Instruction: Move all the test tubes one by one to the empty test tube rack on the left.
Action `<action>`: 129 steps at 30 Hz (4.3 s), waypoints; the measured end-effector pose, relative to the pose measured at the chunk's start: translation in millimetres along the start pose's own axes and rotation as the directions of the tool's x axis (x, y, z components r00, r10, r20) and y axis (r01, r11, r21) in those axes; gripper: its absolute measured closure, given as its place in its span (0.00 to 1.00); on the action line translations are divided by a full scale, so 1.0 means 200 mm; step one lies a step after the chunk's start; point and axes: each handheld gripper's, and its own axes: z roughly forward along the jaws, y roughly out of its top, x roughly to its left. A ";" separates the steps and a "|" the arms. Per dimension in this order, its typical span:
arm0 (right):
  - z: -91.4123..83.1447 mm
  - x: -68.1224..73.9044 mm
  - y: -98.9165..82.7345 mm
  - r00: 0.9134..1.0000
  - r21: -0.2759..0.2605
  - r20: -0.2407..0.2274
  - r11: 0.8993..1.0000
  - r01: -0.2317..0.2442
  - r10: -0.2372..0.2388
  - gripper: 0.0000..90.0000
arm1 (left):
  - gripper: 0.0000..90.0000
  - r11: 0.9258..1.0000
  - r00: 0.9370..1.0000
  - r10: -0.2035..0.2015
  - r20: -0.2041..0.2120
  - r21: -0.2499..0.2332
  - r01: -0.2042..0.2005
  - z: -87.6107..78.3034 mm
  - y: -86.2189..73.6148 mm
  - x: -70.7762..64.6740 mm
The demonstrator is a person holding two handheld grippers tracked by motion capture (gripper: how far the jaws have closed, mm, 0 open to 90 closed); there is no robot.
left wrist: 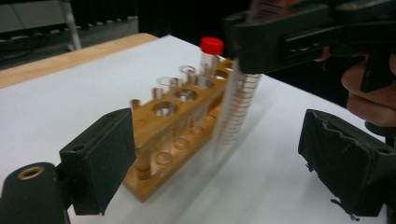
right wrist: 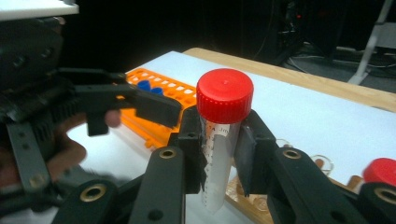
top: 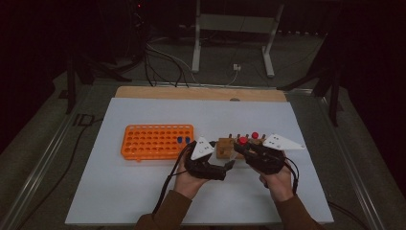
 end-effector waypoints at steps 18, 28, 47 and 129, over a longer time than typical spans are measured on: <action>0.03 0.04 -0.01 0.998 0.034 -0.053 0.999 0.018 -0.017 0.82 | 0.80 0.999 0.998 0.039 0.042 0.011 -0.039 0.05 0.01 -0.02; 0.01 0.01 0.00 0.997 -0.004 -0.079 1.000 -0.005 0.004 0.63 | 0.84 0.999 0.998 0.052 0.023 0.009 -0.052 0.05 0.01 -0.01; -0.06 -0.13 0.00 0.989 -0.039 0.113 0.995 -0.095 0.099 0.02 | 0.84 0.999 0.996 0.019 -0.083 -0.028 -0.022 -0.14 -0.03 0.13; -0.05 -0.30 -0.09 0.970 -0.001 0.221 0.995 -0.103 0.100 0.17 | 0.75 0.991 0.929 -0.063 -0.364 0.086 0.102 -0.33 -0.37 0.51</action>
